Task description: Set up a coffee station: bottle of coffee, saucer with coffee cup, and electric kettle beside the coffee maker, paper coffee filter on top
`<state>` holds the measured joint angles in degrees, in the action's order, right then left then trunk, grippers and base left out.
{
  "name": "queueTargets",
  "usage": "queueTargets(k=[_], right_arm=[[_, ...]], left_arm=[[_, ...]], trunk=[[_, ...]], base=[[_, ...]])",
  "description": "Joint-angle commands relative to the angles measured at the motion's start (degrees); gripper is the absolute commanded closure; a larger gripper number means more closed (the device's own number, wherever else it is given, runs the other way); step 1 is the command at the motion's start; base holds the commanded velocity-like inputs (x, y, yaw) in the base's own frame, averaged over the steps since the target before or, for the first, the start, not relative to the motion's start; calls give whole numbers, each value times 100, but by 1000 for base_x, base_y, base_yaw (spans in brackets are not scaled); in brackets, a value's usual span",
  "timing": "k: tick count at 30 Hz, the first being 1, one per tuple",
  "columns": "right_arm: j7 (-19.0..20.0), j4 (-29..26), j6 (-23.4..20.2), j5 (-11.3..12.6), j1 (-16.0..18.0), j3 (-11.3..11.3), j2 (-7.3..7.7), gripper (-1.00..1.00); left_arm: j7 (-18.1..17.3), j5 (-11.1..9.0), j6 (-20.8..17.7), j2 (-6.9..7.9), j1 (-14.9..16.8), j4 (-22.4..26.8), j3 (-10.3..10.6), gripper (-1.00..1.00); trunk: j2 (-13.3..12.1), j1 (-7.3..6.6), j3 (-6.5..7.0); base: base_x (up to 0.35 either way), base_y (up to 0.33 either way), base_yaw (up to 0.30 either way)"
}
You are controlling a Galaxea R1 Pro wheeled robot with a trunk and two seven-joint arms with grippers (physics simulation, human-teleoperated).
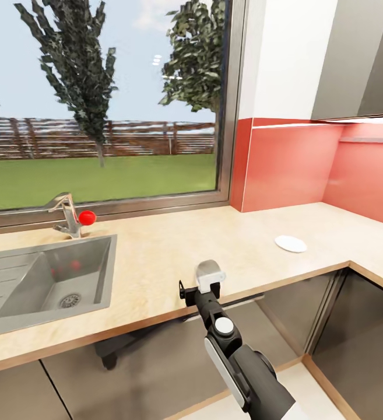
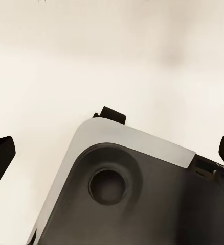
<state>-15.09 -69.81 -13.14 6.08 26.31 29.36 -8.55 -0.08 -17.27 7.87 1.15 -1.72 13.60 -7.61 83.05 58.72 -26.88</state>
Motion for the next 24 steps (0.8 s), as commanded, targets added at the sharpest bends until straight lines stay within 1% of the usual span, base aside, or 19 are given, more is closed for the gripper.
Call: queueTargets(k=[1, 5, 10, 17, 24], right_arm=[[-48, -6, -17, 59, 6, 17, 2, -100], [-48, -9, -16, 59, 6, 17, 2, -100], [-48, -14, -15, 59, 6, 17, 2, -100], [-46, -14, -14, 59, 6, 17, 2, -100], [-46, -15, -14, 59, 6, 17, 2, -100]], left_arm=[[-1, -40, 4, -1, -4, 11, 3, -100], [-1, -40, 4, -1, -4, 11, 4, -100], [-1, -40, 4, -1, -4, 11, 4, -100], [-1, -40, 4, -3, -4, 11, 5, -100], [-1, -40, 4, -2, -4, 11, 4, -100]], trunk=[[3, 1, -5], [3, 1, -5], [3, 1, -5], [3, 1, -5], [3, 1, -5]], base=[[41, 0, 0], [28, 0, 0], [139, 0, 0], [46, 0, 0], [117, 0, 0]])
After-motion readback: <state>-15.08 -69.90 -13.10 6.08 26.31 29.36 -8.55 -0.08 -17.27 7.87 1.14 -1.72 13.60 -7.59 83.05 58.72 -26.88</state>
